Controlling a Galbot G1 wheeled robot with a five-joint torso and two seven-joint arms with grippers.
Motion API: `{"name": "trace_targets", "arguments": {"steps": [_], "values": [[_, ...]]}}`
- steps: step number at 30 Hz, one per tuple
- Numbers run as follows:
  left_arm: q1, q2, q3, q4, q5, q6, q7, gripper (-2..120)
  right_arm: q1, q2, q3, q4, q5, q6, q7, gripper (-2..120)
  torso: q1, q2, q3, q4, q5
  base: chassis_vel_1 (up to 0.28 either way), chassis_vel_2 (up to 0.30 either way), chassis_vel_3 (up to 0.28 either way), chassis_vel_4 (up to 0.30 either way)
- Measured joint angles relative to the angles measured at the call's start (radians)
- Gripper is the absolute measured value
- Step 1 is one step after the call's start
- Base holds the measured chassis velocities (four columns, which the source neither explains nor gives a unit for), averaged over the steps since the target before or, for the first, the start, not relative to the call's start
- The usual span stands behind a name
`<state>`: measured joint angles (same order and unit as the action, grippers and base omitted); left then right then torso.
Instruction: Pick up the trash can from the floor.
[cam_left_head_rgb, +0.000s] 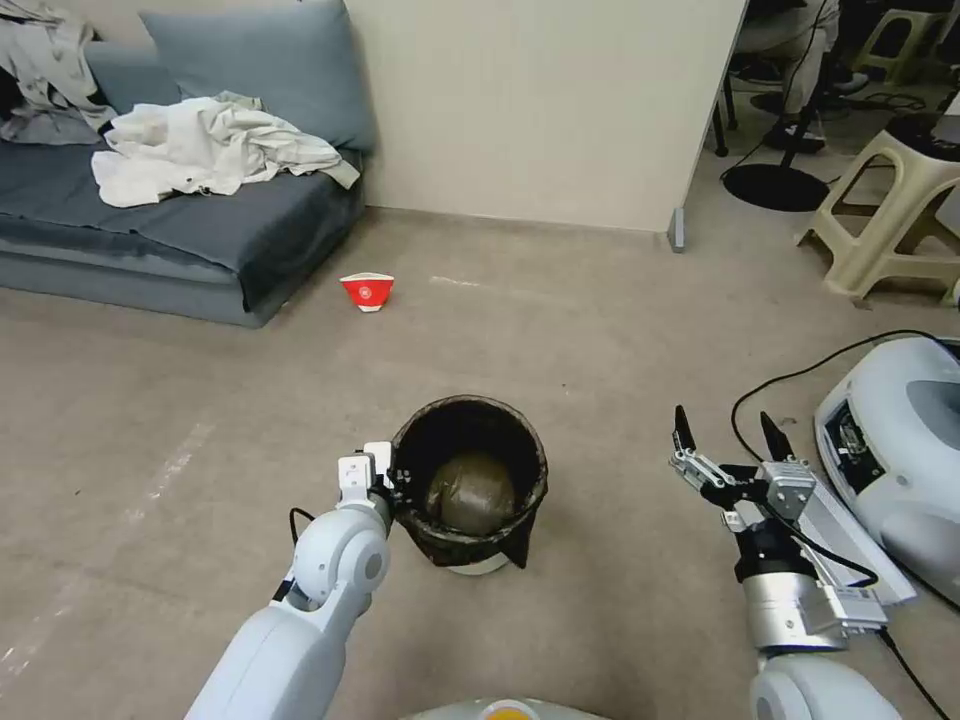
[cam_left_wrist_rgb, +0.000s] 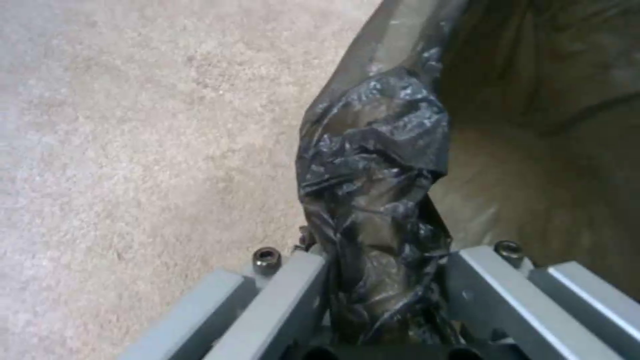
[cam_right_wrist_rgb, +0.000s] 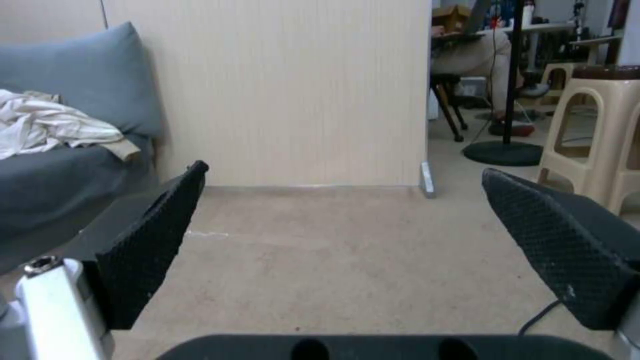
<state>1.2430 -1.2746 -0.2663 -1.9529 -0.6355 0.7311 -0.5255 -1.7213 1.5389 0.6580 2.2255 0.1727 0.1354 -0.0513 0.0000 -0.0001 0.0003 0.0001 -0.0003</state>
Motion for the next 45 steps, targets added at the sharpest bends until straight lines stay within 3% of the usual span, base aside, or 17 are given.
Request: {"name": "trace_targets", "arguments": {"steps": [17, 30, 45], "values": [[0.061, 0.038, -0.071, -0.157, -0.103, 0.003, -0.003, 1, -0.007, -0.002, -0.001, 0.012, -0.001, 0.004, 0.000, 100, 0.000, 0.000, 0.000, -0.0001, 0.0004, 0.000, 0.000, 0.000, 0.000], [0.161, 0.091, -0.202, -0.345, -0.274, 0.003, -0.001, 1, -0.009, -0.008, -0.005, 0.018, -0.002, 0.006, -0.001, 100, 0.000, 0.000, 0.000, 0.0000, 0.0003, 0.000, 0.000, 0.000, 0.000], [0.200, 0.106, -0.268, -0.391, -0.338, 0.003, -0.001, 1, -0.003, -0.016, -0.007, 0.017, 0.002, 0.007, 0.000, 100, 0.000, 0.000, 0.000, -0.0001, 0.0003, 0.000, 0.000, 0.000, 0.000]]}}
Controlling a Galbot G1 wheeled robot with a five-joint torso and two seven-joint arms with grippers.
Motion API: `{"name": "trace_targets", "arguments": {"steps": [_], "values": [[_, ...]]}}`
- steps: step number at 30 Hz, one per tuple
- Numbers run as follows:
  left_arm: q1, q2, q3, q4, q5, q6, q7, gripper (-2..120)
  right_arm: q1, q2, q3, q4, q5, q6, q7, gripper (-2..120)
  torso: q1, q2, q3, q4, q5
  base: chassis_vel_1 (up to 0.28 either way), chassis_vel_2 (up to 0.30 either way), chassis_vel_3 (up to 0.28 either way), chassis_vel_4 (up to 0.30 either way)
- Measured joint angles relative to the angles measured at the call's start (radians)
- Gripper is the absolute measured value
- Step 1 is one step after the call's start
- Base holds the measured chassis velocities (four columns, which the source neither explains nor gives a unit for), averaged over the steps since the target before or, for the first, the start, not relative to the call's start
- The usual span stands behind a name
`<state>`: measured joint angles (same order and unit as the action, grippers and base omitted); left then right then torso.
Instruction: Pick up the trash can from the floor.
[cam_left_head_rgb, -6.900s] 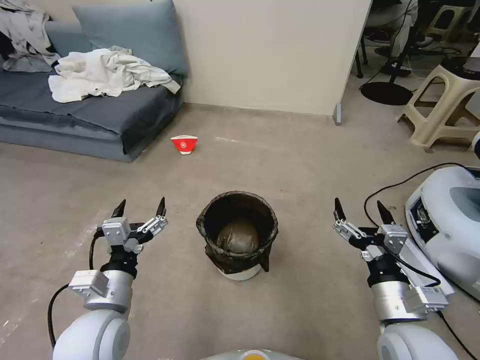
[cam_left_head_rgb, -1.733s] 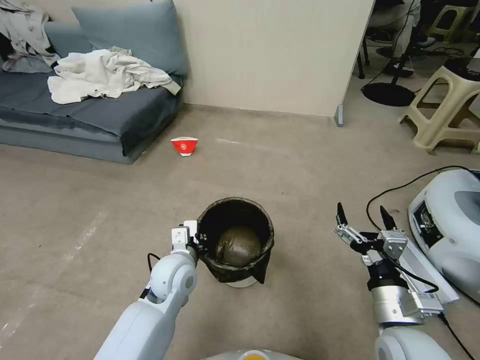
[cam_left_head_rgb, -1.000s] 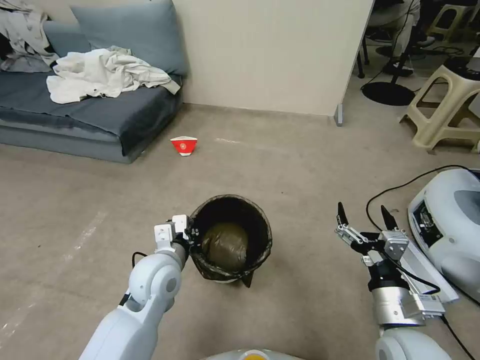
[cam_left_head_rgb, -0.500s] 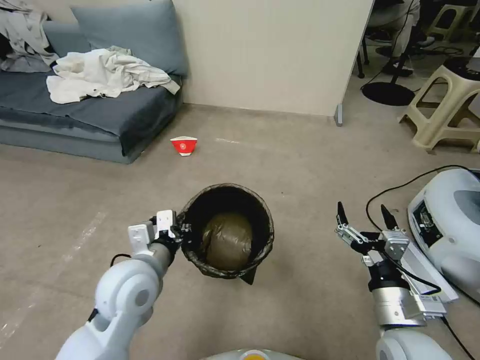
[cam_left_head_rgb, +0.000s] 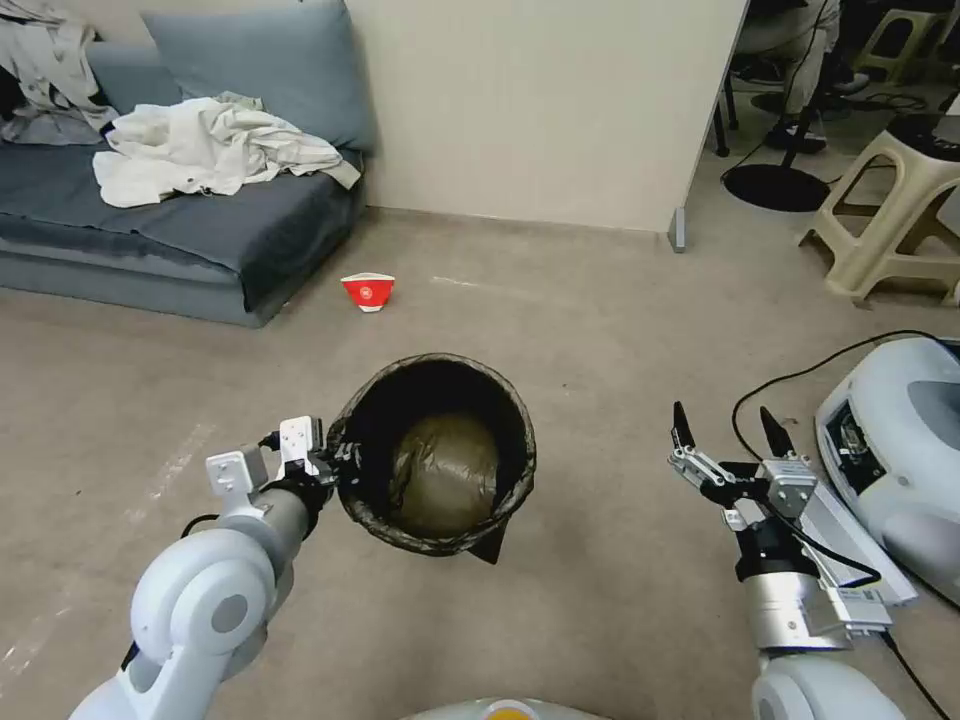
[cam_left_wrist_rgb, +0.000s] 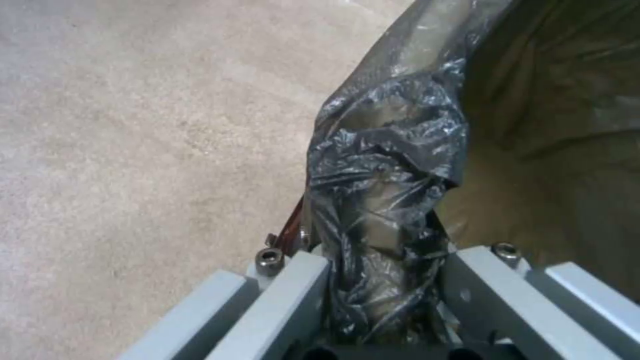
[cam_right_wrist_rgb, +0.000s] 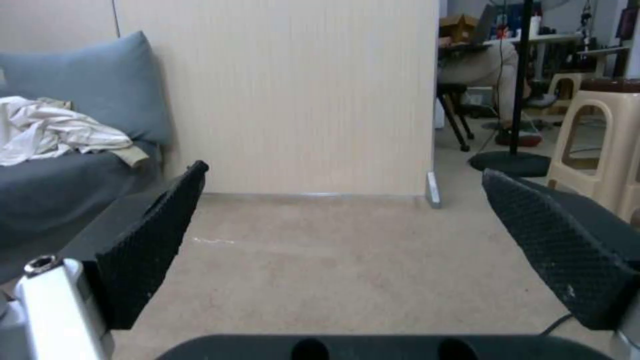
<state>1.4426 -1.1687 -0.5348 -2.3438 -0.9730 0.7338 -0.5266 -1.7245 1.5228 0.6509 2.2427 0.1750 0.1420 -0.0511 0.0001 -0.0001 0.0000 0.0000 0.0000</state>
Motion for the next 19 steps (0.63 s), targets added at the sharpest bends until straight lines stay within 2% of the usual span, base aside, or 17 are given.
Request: {"name": "trace_targets", "arguments": {"steps": [19], "values": [[-0.003, -0.001, 0.007, 0.012, 0.004, -0.001, 0.001, 1, 0.006, -0.003, 0.000, -0.006, 0.004, -0.003, 0.002, 100, 0.000, 0.000, 0.000, 0.0000, 0.0000, 0.000, 0.000, 0.000, 0.000]]}}
